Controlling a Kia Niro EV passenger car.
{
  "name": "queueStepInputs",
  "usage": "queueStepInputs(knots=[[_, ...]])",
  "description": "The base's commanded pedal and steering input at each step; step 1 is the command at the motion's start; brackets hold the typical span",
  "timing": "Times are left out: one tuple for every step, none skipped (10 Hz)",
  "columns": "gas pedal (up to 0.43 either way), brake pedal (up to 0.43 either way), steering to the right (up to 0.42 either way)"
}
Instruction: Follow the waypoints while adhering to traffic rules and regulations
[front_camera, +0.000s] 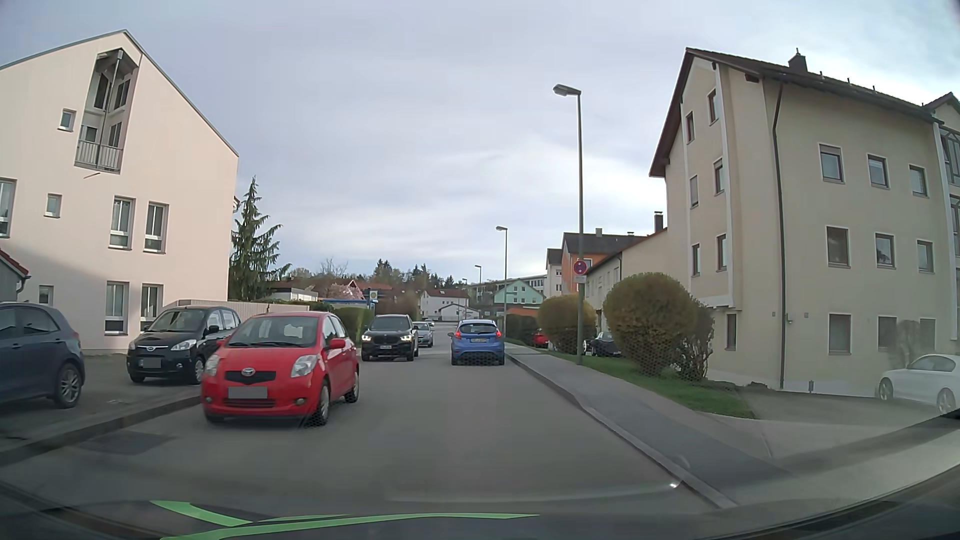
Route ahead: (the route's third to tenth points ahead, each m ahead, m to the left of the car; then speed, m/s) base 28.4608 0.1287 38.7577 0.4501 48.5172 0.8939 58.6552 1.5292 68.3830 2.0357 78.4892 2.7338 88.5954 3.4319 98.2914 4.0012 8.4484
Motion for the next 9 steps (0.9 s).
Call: queueStepInputs(knots=[[0.098, 0.0, -0.004], [0.098, 0.0, -0.005], [0.098, 0.0, -0.006], [0.098, 0.0, -0.006], [0.098, 0.0, -0.006], [0.098, 0.0, -0.006], [0.098, 0.0, -0.007], [0.098, 0.0, -0.006], [0.098, 0.0, -0.007]])
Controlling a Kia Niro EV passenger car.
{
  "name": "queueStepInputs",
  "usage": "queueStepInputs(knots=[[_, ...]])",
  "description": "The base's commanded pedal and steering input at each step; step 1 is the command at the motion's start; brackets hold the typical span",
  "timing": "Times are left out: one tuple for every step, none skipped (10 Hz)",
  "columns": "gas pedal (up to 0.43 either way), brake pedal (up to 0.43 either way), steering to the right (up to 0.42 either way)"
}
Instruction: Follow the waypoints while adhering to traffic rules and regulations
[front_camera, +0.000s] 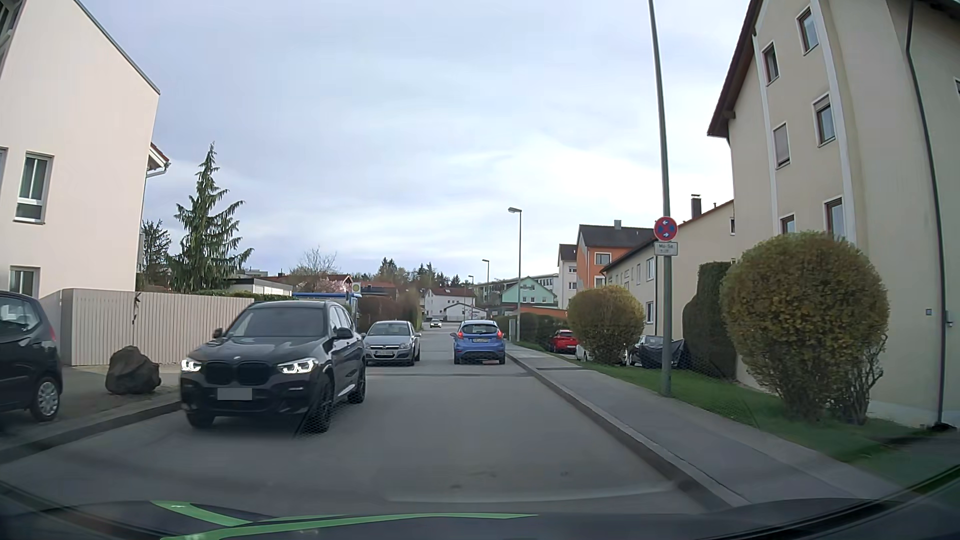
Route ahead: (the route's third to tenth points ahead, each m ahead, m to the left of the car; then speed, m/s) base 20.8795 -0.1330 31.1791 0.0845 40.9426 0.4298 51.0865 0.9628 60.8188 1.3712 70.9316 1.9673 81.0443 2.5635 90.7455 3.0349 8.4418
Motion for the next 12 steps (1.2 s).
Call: queueStepInputs(knots=[[0.098, 0.0, -0.007], [0.098, 0.0, -0.007], [0.098, 0.0, -0.006], [0.098, 0.0, -0.004], [0.098, 0.0, -0.003], [0.098, 0.0, -0.003], [0.098, 0.0, -0.002], [0.098, 0.0, -0.002], [0.087, 0.0, -0.002], [0.087, 0.0, -0.002], [0.087, 0.0, -0.003], [0.087, 0.0, -0.003]])
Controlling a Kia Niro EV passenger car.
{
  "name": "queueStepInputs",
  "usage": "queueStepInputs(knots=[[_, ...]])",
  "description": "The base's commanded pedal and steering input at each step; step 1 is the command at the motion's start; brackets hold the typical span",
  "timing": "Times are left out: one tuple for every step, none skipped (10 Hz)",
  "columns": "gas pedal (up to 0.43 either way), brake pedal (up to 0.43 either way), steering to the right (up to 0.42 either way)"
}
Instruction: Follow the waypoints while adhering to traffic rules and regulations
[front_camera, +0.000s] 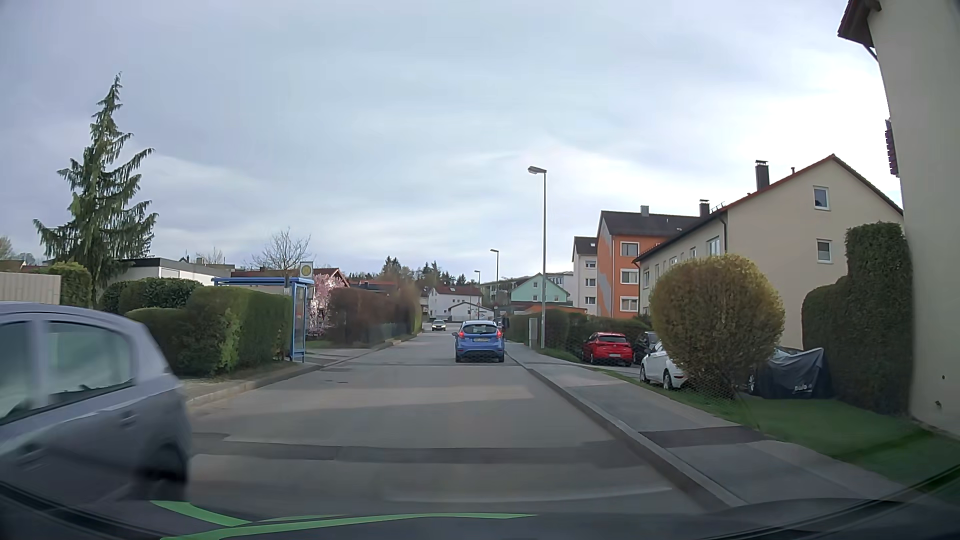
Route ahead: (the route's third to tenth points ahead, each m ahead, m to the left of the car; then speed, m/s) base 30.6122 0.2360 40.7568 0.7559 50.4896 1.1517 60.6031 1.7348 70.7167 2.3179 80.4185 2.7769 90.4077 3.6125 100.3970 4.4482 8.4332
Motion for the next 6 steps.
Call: queueStepInputs(knots=[[0.087, 0.0, -0.003], [0.087, 0.0, -0.003], [0.087, 0.0, -0.003], [0.087, 0.0, -0.003], [0.087, 0.0, -0.003], [0.087, 0.0, -0.003]])
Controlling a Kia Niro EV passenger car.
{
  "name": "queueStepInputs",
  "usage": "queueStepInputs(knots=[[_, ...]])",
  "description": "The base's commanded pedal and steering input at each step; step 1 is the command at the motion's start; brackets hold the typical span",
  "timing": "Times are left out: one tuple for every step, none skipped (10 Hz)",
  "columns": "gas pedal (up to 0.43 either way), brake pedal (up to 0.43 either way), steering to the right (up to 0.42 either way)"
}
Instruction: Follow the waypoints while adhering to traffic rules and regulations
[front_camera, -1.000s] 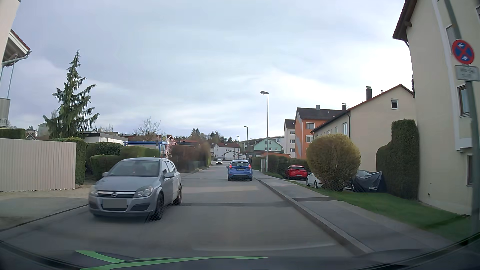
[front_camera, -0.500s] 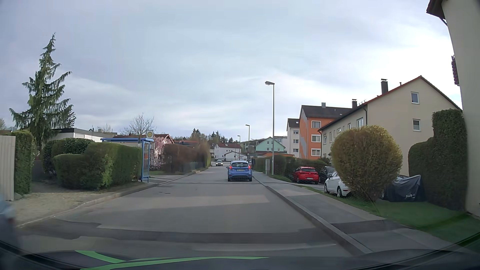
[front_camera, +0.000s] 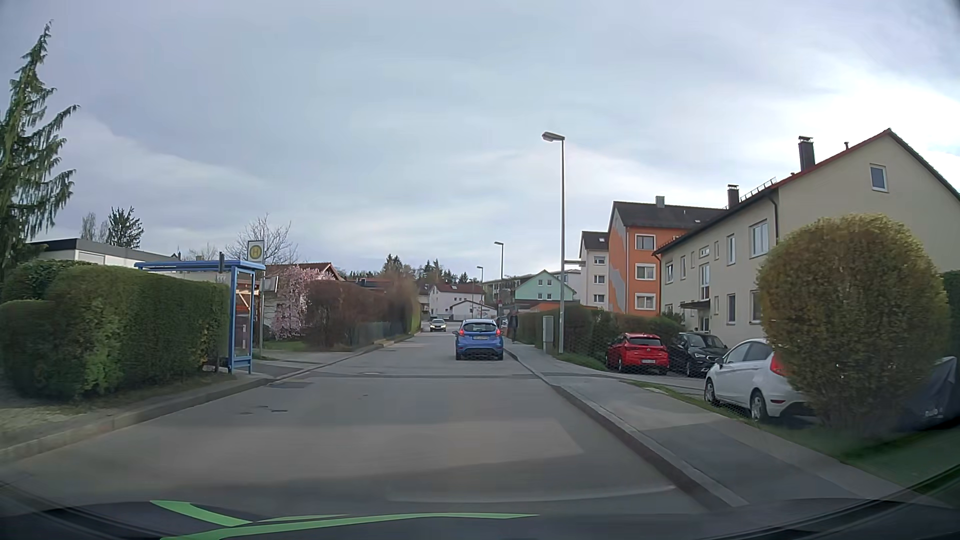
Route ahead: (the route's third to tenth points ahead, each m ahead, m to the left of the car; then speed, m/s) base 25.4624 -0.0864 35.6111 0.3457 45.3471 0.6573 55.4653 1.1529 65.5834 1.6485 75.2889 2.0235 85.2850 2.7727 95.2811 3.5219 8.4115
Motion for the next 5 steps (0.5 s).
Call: queueStepInputs(knots=[[0.087, 0.0, -0.003], [0.087, 0.0, -0.003], [0.087, 0.0, -0.003], [0.087, 0.0, -0.003], [0.087, 0.0, -0.003]])
